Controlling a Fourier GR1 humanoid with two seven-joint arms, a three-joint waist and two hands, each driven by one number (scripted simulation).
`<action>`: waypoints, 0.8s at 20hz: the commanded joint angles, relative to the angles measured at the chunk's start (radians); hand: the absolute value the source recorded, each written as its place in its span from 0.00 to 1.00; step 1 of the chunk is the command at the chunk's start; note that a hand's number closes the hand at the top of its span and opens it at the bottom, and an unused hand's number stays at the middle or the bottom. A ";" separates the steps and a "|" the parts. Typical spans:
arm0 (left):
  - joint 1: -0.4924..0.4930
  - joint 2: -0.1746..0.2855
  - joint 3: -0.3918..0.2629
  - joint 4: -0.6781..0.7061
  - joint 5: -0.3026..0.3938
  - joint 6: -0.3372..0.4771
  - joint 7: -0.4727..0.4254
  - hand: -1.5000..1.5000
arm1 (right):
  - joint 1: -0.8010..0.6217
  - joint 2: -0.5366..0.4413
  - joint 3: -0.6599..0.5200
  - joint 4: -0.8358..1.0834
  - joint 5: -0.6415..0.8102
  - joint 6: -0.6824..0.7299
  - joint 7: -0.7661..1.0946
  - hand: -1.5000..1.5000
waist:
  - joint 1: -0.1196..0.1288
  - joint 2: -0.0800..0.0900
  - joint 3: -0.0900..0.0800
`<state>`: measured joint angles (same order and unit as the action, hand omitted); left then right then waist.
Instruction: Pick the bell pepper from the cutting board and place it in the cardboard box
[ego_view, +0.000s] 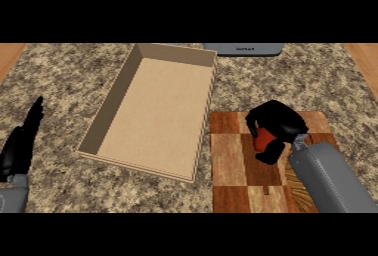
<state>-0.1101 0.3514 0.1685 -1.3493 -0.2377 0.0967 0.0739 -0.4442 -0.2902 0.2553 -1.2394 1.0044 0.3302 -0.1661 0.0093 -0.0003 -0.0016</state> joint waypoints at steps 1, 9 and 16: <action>-0.017 0.001 -0.002 0.011 0.009 -0.024 -0.007 0.50 | -0.207 -0.035 -0.067 0.199 -0.012 -0.033 -0.146 1.00 | 0.020 0.009 0.002; -0.031 0.005 -0.001 -0.004 -0.004 -0.023 0.023 0.50 | -0.447 -0.139 -0.191 0.461 -0.021 -0.179 -0.375 1.00 | 0.019 0.008 0.003; -0.032 -0.023 -0.008 0.003 -0.025 0.010 0.016 0.50 | -0.505 -0.045 -0.260 0.383 -0.141 -0.248 -0.493 1.00 | 0.006 0.004 0.002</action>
<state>-0.1281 0.3463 0.1719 -1.3369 -0.2465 0.0884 0.0664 -0.9172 -0.3718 0.0181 -0.8536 0.9056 0.1163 -0.5793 0.0221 0.0047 0.0005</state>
